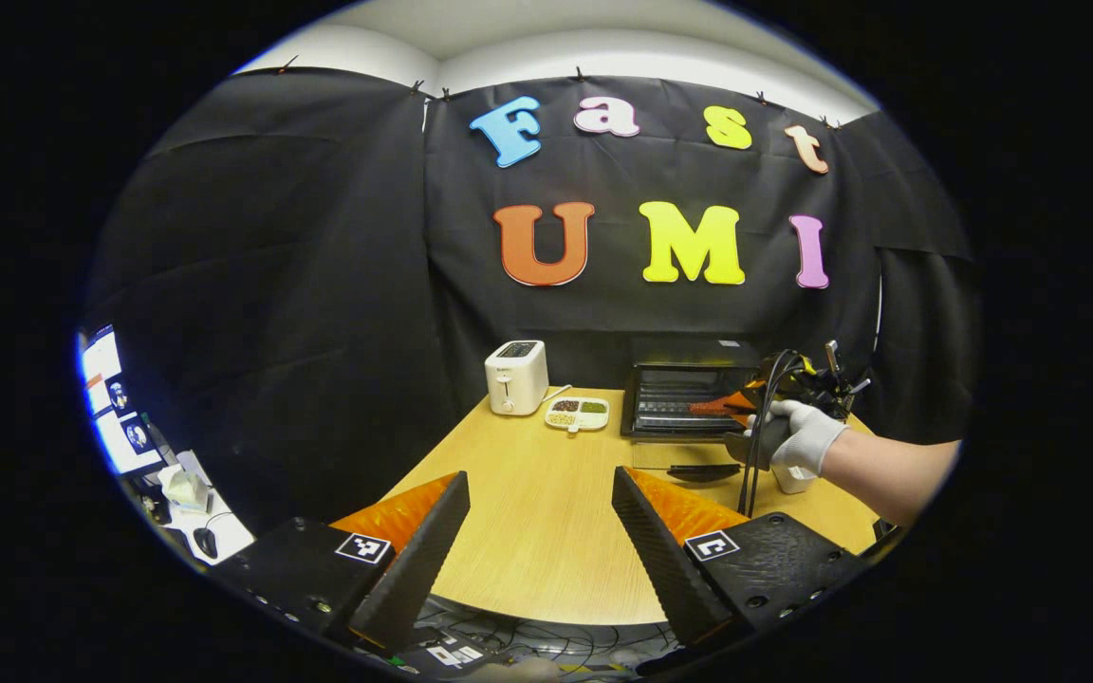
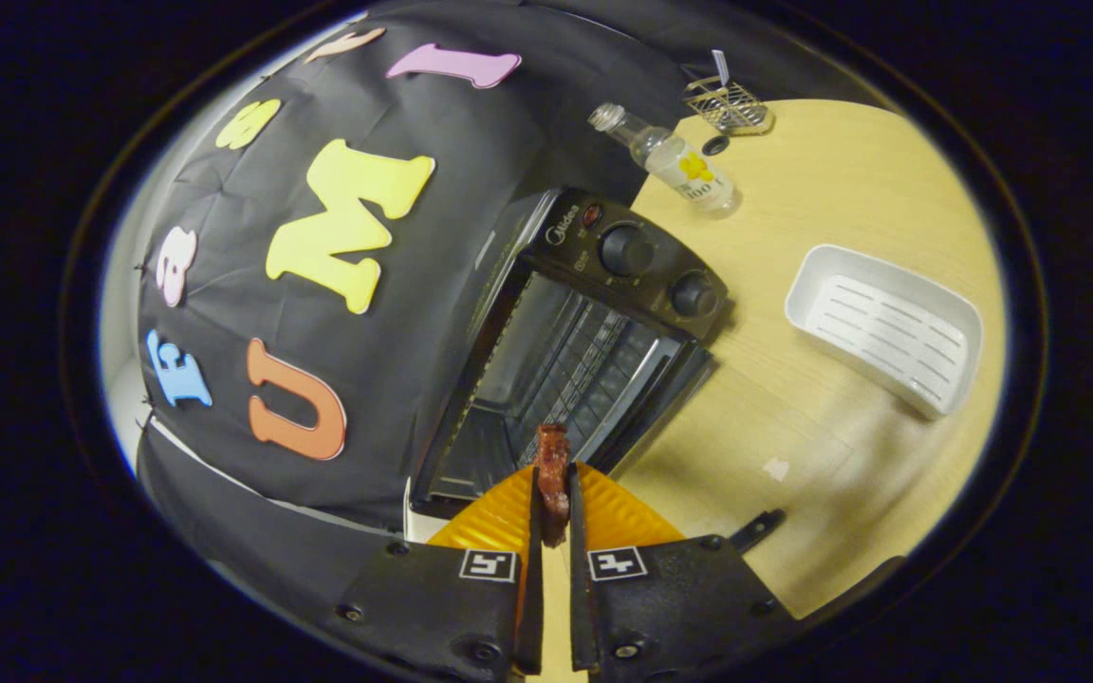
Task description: Open the electric oven with the left hand, put the food in, and close the electric oven.
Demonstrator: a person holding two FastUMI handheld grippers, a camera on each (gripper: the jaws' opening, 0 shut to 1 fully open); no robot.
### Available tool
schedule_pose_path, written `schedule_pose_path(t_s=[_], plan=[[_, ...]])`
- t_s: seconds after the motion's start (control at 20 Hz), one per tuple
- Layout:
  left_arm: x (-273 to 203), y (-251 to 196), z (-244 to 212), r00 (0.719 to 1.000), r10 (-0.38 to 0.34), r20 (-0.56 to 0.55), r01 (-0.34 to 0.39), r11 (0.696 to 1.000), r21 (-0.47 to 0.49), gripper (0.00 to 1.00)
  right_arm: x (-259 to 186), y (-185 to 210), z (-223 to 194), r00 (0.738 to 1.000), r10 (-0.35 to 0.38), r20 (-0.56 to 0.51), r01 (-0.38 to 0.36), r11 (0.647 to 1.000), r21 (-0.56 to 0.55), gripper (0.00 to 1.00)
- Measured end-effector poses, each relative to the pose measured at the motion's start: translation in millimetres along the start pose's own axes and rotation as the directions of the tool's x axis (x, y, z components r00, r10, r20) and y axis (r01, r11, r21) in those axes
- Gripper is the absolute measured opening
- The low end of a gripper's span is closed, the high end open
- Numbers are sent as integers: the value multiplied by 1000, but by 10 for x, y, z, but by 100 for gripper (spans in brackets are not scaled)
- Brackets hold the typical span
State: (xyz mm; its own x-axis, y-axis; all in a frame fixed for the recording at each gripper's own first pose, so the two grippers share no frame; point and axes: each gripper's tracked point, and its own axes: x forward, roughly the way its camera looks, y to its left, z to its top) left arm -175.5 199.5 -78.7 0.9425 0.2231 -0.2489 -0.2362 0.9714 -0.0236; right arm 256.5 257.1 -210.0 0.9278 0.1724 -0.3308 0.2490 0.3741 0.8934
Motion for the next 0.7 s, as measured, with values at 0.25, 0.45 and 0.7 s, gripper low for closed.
schedule_pose_path(t_s=[0.25, 0.45, 0.7], plan=[[269, -6, 81, 1000, -1, -18, 1, 1000, -3, 97, 539, 145, 32, 997, 31, 65, -31, 1000, 1, 15], [454, 0, 95, 999, 3, -42, -4, 1000, -19, 97, 850, 140, 91, 992, 21, 121, -13, 997, -73, 16], [561, 16, 18, 997, 6, -81, -8, 1000, -17, 97, 1050, 118, 117, 989, 18, 145, 12, 980, -201, 18]])
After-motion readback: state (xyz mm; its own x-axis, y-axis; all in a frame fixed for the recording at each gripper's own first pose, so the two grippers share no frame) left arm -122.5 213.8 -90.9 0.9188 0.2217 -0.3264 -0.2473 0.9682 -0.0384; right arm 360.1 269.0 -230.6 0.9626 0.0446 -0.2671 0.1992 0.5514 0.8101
